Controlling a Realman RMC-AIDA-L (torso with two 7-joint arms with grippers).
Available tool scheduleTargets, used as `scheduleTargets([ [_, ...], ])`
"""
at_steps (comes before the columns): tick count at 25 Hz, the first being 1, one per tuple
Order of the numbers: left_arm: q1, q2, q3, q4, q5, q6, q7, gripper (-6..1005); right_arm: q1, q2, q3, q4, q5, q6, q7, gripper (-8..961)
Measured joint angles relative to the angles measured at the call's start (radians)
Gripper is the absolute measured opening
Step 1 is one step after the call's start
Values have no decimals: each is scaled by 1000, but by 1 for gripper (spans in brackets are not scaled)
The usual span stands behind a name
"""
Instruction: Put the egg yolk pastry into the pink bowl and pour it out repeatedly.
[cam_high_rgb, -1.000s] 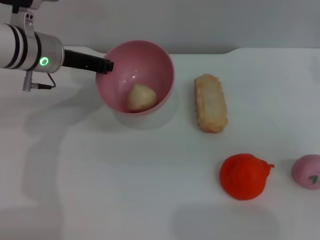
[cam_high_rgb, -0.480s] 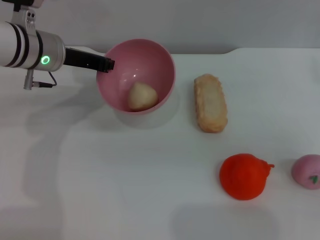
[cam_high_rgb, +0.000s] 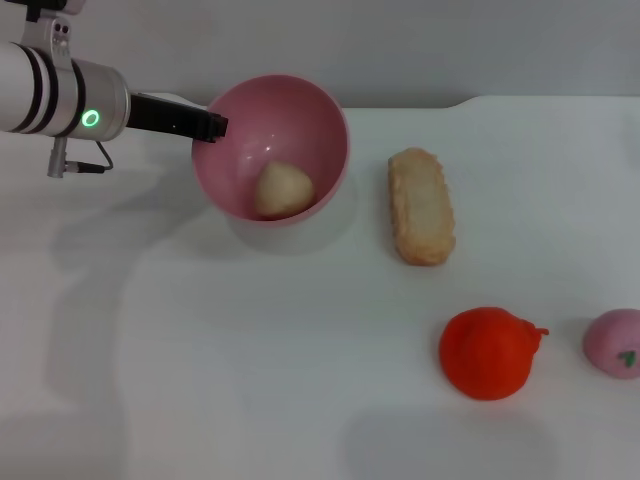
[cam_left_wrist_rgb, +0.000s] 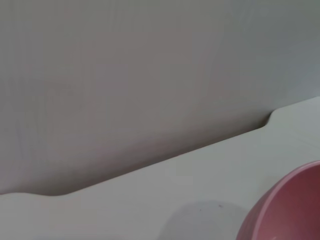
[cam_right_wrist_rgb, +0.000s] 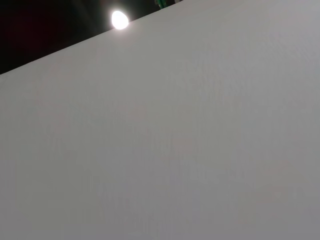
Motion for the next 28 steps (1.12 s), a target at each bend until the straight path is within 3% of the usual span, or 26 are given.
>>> scheduleTargets([
  [28,-7,0,13,1,0,-38,17,43,16,-3,2,0,-3,8,19,591],
])
